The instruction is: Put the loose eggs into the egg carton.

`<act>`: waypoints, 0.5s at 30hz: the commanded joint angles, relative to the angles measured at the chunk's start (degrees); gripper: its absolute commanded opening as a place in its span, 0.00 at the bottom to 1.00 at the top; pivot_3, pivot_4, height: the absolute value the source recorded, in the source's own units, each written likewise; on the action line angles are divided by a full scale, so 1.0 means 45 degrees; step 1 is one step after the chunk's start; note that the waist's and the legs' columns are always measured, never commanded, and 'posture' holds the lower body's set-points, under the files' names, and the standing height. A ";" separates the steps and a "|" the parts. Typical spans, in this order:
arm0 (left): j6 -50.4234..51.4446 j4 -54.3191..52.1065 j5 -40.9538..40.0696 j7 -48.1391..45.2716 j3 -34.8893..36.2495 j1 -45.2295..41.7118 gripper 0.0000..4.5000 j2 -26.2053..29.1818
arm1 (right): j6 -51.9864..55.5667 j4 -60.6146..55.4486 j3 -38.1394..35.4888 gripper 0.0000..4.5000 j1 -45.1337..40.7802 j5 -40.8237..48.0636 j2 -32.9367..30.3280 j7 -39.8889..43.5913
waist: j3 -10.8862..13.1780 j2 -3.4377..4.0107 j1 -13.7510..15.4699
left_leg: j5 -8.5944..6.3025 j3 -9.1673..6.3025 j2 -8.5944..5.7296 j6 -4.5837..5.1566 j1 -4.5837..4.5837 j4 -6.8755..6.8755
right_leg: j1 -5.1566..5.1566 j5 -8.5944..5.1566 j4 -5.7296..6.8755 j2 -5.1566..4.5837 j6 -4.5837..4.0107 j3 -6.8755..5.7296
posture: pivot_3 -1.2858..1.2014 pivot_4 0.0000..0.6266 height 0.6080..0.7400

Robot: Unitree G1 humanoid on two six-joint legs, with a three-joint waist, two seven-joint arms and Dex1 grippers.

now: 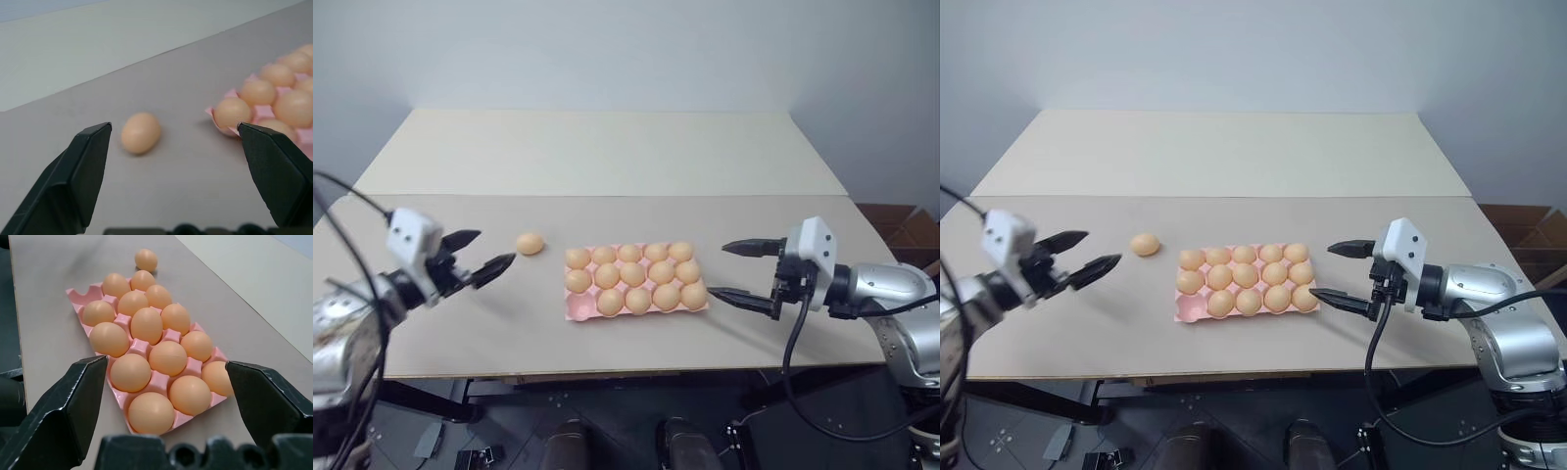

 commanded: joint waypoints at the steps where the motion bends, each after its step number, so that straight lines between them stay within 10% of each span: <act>1: -0.0540 0.2193 0.1204 0.0349 -0.1305 -0.1636 1.00 -0.0233 | -0.0093 -0.0250 -0.0080 1.00 -0.0249 0.0044 0.0040 -0.0222 | 0.0000 0.0000 -0.0061 | -0.0001 0.0001 0.0000 0.0001 -0.0003 -0.0002 | -0.0003 0.0000 -0.0004 0.0003 0.0001 0.0001 | 0.52 0.24 1.00; 11: -0.3293 0.9999 0.3337 -0.0518 -0.3287 -0.5829 1.00 -0.1623 | 0.0003 -0.0753 -0.0138 1.00 -0.0004 0.0163 0.0116 -0.0821 | 0.0002 -0.0005 -0.0043 | -0.0002 0.0003 -0.0008 0.0005 -0.0022 0.0002 | -0.0008 0.0011 -0.0014 0.0004 0.0016 -0.0004 | 0.52 0.24 1.00; 15: -0.3850 1.1356 0.3845 -0.1050 -0.3673 -0.6652 0.79 -0.1894 | 0.0131 -0.1031 -0.0395 1.00 0.0141 0.0372 0.0102 -0.1085 | 0.0003 -0.0007 -0.0027 | -0.0002 0.0002 -0.0010 0.0005 -0.0035 0.0008 | -0.0012 0.0017 -0.0018 0.0001 0.0028 -0.0004 | 0.52 0.24 1.00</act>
